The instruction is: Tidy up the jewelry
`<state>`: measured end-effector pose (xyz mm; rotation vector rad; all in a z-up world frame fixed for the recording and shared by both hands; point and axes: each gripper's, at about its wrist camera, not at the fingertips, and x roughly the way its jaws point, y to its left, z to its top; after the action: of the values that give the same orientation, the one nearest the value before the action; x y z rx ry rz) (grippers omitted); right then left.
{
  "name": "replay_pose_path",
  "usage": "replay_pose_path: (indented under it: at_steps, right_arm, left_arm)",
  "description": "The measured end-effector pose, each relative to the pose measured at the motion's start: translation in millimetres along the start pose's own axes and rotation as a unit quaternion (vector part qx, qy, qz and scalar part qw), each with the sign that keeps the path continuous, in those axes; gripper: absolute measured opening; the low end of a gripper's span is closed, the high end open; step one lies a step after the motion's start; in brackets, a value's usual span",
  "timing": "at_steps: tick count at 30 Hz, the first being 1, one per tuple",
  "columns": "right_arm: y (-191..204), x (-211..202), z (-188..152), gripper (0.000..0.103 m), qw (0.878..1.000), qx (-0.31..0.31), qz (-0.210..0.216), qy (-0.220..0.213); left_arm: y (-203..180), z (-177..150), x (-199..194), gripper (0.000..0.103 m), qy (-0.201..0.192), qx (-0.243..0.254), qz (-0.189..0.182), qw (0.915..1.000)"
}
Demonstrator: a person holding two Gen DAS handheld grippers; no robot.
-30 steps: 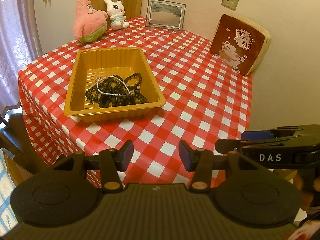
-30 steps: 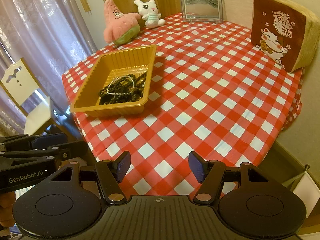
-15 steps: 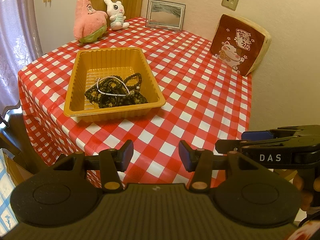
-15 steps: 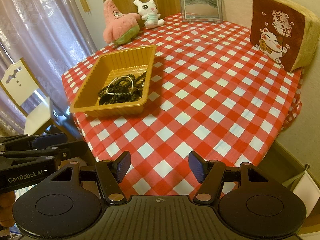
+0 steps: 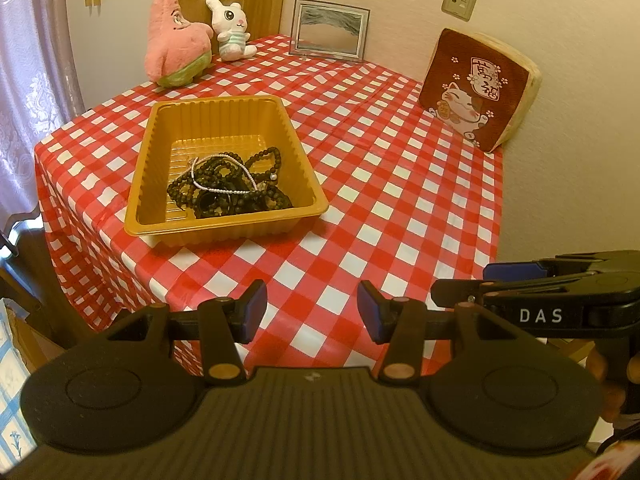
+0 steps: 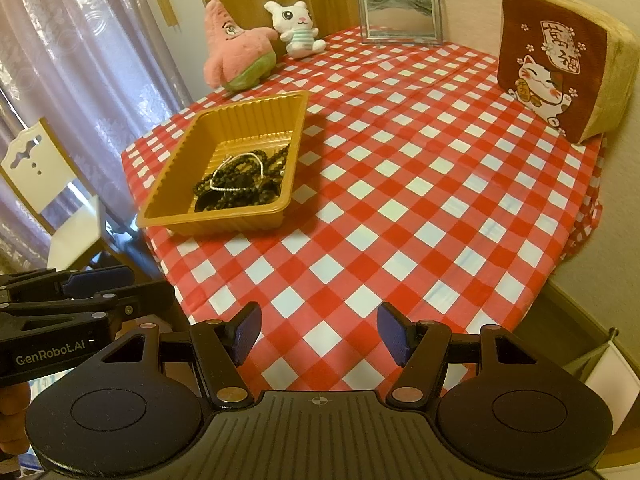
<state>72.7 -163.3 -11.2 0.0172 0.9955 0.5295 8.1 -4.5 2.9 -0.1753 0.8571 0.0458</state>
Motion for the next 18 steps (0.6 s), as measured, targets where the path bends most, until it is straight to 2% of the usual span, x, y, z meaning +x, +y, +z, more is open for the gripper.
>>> replay_pose_path:
  at_steps: [18]
  right_arm:
    - [-4.1, 1.3, 1.8, 0.064, 1.000, 0.001, 0.000, 0.001]
  left_arm:
    - [-0.7, -0.2, 0.9, 0.047, 0.001, 0.000, 0.000, 1.0000]
